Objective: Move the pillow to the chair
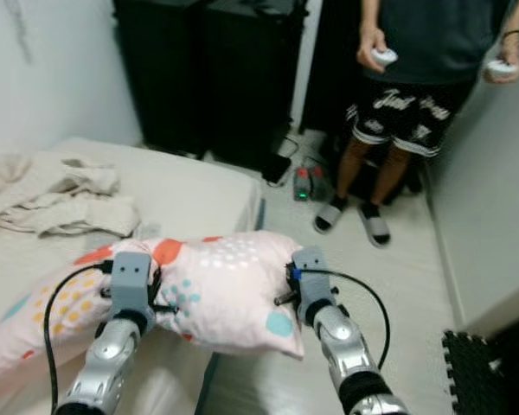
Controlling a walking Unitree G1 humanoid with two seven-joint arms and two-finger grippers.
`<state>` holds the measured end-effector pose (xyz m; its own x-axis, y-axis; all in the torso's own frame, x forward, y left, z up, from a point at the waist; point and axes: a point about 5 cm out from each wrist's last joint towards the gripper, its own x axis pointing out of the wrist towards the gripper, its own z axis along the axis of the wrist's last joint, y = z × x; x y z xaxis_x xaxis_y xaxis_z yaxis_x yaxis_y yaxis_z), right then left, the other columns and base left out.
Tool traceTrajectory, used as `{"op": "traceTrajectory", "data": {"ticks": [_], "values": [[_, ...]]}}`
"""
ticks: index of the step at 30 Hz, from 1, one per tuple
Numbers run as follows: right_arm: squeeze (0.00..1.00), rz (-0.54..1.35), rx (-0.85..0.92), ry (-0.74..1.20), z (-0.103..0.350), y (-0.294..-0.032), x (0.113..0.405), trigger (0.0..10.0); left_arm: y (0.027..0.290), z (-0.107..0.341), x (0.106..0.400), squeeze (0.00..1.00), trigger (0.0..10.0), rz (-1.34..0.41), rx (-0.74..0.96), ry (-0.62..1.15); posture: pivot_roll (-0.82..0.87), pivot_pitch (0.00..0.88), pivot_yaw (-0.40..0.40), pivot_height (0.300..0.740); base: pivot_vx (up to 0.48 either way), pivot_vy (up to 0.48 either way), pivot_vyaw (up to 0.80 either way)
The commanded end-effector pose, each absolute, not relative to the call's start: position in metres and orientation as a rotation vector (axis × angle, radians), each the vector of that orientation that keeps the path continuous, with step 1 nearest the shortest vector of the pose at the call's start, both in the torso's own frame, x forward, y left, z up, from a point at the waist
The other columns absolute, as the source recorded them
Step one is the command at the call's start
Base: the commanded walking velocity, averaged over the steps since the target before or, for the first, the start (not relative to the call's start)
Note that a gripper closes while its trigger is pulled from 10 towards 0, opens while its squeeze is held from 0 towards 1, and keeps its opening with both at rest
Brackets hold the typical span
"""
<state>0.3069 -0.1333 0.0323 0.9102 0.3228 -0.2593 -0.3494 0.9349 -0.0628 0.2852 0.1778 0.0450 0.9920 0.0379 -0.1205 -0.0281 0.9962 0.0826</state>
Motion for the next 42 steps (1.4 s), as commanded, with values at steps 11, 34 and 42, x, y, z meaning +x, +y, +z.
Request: {"op": "traceTrajectory", "data": {"ticks": [11, 34, 42], "values": [[0.00, 0.297, -0.112, 0.224, 0.0364, -0.1471, 0.3091, 10.0, 0.1769, 0.0442, 0.2854, 0.00, 10.0, 0.032, 0.093, 0.128, 0.01, 0.098, -0.042, 0.740, 0.000, 0.000, -0.80], [0.00, 0.302, -0.110, 0.225, 0.0353, -0.1448, 0.3083, 10.0, 0.1776, 0.0440, 0.2854, 0.00, 10.0, 0.025, 0.104, 0.129, 0.01, 0.085, -0.039, 0.740, 0.000, 0.000, -0.80], [0.00, 0.304, -0.108, 0.225, 0.0354, -0.1442, 0.3084, 10.0, 0.1779, 0.0440, 0.2852, 0.00, 10.0, 0.025, 0.105, 0.128, 0.01, 0.082, -0.039, 0.740, 0.000, 0.000, -0.80]]}}
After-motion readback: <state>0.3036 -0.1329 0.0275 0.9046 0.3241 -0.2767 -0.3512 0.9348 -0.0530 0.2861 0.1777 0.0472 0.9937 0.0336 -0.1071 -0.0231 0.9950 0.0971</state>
